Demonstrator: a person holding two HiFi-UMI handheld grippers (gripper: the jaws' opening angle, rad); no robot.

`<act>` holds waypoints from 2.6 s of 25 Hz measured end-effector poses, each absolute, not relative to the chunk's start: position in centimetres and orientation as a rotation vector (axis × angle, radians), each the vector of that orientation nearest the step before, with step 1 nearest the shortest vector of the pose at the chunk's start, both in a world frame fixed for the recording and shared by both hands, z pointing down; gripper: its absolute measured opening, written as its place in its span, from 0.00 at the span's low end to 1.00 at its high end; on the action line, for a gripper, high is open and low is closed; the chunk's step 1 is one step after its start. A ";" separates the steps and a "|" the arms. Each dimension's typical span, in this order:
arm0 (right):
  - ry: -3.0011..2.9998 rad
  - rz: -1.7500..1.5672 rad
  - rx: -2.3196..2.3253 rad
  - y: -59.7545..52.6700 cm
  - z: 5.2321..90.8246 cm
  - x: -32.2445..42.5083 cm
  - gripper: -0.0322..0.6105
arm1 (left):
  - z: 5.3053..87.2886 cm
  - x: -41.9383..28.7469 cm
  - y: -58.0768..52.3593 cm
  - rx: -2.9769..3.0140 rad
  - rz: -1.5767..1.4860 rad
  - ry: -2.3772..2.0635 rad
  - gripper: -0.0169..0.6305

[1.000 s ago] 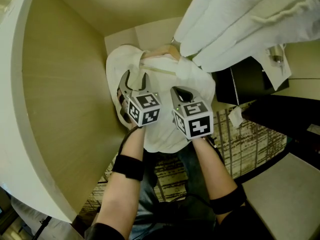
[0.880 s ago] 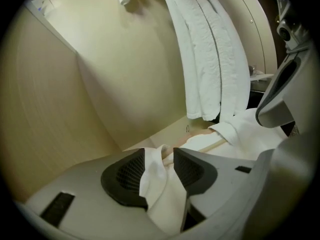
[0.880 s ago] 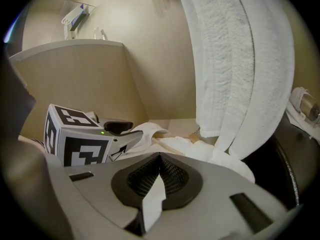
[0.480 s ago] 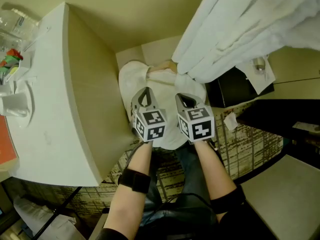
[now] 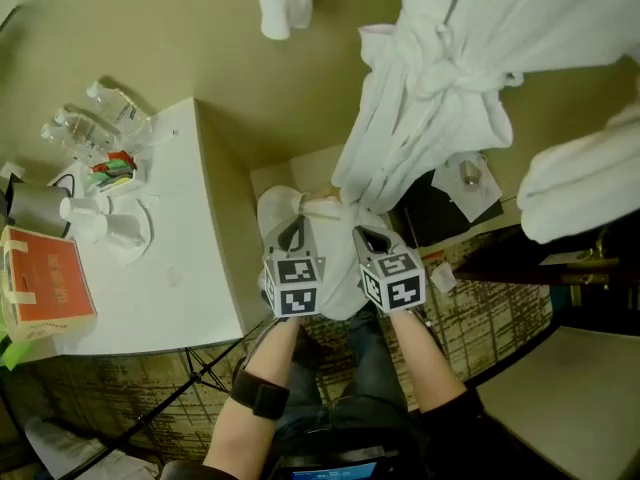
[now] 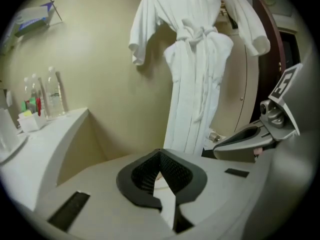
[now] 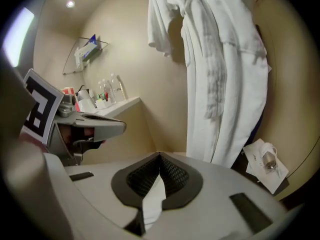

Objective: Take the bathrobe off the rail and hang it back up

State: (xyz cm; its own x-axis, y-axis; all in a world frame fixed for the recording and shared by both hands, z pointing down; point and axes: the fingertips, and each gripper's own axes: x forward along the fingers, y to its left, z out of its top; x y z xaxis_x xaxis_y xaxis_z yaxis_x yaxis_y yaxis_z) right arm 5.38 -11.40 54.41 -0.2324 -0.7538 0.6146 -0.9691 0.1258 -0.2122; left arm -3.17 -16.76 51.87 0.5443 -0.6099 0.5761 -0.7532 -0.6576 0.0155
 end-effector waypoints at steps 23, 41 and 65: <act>-2.263 0.419 1.672 -9.9 31.8 3.4 0.08 | 28.0 -12.2 -14.6 2.736 0.491 -1.144 0.03; -2.286 0.367 1.680 -9.1 29.5 3.0 0.08 | 27.6 -15.1 -13.3 2.692 0.388 -1.192 0.03; -2.151 -0.388 1.899 -12.7 5.9 6.1 0.11 | 11.4 -5.2 -15.6 3.037 0.097 -1.023 0.03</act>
State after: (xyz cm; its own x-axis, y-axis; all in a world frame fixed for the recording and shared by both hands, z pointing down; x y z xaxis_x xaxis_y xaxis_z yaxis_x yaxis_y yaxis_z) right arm 6.12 -12.72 5.89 -0.1227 -0.9924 0.0077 -0.9271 0.1174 0.3561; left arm -5.25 -15.63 11.35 0.7946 -0.6060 0.0365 -0.6021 -0.7943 -0.0807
